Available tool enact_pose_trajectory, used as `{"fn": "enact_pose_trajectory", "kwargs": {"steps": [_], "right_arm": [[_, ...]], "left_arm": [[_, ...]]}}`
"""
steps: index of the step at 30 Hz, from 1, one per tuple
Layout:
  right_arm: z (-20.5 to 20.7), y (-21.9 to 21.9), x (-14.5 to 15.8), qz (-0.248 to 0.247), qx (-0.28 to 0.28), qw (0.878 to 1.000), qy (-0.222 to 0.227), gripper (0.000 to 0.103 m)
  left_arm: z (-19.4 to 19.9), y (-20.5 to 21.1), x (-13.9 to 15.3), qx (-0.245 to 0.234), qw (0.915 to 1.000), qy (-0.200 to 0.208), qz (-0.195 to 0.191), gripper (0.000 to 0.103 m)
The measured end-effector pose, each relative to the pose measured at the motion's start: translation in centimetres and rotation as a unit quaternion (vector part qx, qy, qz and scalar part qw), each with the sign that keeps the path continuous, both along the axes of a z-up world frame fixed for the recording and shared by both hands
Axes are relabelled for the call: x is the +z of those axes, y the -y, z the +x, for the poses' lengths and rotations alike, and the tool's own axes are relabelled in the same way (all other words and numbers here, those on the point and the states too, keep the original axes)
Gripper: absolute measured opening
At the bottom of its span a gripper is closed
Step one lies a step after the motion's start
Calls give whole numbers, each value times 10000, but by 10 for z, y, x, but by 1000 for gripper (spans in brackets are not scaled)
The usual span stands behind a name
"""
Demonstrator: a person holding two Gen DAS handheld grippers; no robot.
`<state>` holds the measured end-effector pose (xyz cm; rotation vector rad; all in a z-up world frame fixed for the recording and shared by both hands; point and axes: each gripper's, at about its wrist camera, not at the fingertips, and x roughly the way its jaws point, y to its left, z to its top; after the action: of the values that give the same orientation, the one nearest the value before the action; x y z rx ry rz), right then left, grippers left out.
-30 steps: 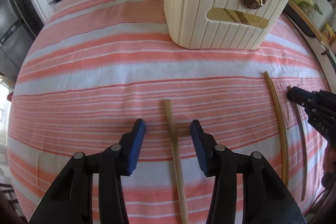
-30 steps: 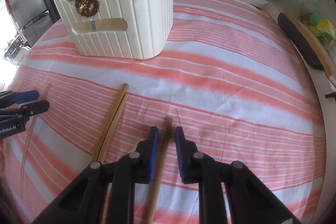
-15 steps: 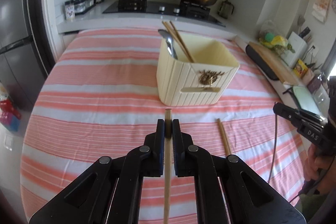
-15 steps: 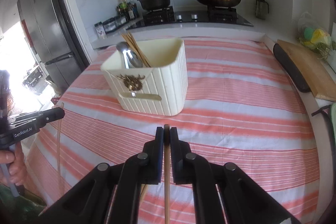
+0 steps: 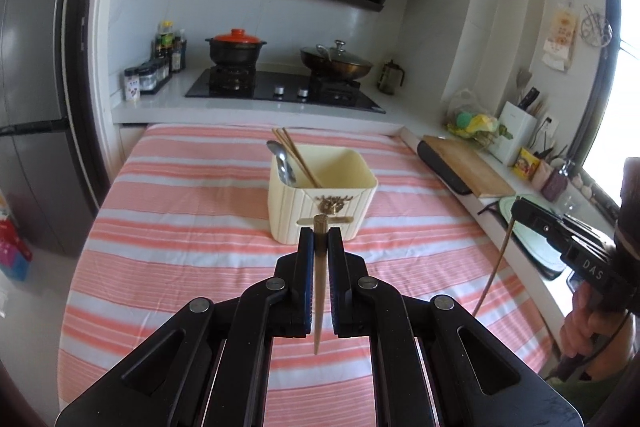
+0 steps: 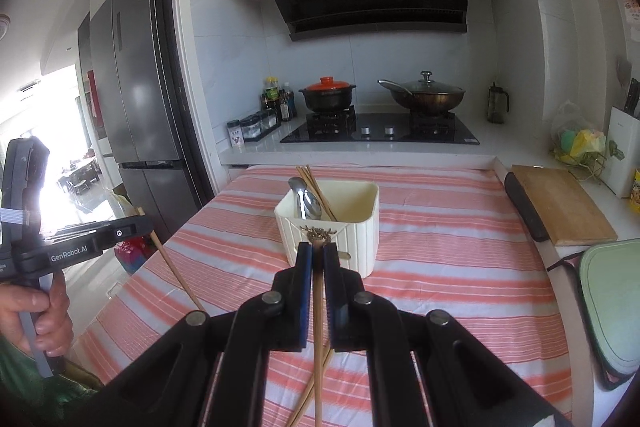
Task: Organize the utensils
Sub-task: 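Lift both chopsticks and carry them over the cream holder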
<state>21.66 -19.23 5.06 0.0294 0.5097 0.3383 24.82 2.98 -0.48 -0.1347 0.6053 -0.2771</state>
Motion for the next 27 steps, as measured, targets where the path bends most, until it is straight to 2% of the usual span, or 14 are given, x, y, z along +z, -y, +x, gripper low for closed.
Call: {"fn": "enact_pose_trajectory", "kwargs": {"steps": [11, 27], "right_arm": [[0, 5, 18, 223, -3, 9993, 293, 6], [15, 1, 13, 127, 11, 9998, 173, 6]], "left_arm": [[-13, 10, 15, -76, 9997, 175, 142, 5], [1, 17, 4, 65, 9988, 172, 448, 5]]}}
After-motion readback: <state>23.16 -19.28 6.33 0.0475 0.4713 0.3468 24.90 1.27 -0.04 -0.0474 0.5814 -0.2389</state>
